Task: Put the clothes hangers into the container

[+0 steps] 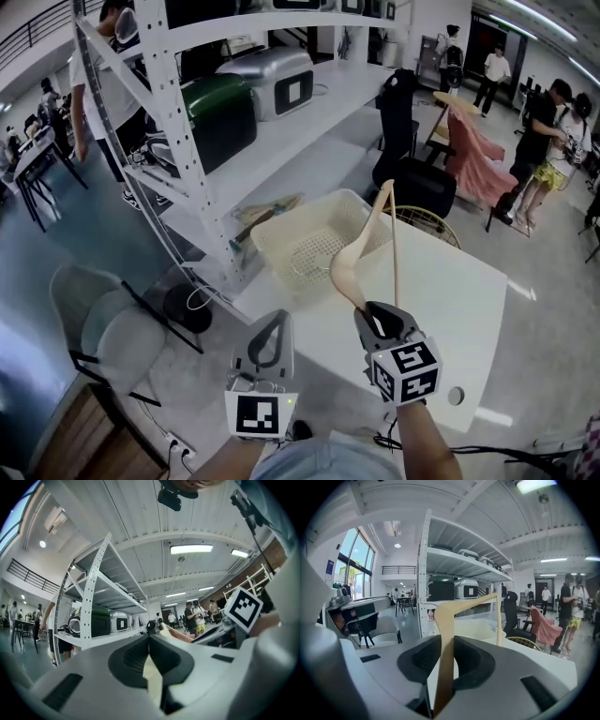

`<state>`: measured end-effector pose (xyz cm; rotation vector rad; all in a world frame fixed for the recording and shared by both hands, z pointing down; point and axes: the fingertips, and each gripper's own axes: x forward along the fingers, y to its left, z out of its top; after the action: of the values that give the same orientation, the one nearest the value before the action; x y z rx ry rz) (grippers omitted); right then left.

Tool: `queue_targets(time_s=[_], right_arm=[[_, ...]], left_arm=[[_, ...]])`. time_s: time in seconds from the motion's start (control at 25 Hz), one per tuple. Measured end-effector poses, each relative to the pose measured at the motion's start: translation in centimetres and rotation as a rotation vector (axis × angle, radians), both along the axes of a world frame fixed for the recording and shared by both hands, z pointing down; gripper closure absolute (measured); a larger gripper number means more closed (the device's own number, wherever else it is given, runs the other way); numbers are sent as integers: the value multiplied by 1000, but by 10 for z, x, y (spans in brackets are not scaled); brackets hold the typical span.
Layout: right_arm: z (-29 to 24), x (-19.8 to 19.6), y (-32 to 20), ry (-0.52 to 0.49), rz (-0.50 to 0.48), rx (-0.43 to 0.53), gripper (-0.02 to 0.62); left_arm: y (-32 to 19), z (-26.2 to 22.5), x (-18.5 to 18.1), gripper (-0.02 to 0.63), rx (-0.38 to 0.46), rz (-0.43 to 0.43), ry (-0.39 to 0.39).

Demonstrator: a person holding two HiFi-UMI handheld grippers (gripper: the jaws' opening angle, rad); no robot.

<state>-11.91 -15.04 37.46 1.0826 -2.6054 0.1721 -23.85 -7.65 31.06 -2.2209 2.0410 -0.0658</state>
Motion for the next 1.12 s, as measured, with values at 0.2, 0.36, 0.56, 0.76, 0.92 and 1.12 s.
queue_targets(time_s=[0.2,0.36,0.56,0.76,0.92,1.12], right_arm=[[1,-21,1,13,-1,-6,505],[3,-31,-4,21,-1,-13,505],[7,-45,-13,20,-12,-18,505],[11,-54,-32,12,-15,-23,505],[13,-60,-59,6,-7,-35,505],[13,-63,-106,-1,16,-44,505]], left_arm=[[2,10,-23,594,-24,-8,20],[-1,14,-37,594,-29,-18,23],[-5,20,-53,594,-37,-39,24],[-24,27,-65,594,-32,-45,-18],[-55,28,-67,594,-44,-27,-18],[-106,33,-71,594,-62,0,-37]])
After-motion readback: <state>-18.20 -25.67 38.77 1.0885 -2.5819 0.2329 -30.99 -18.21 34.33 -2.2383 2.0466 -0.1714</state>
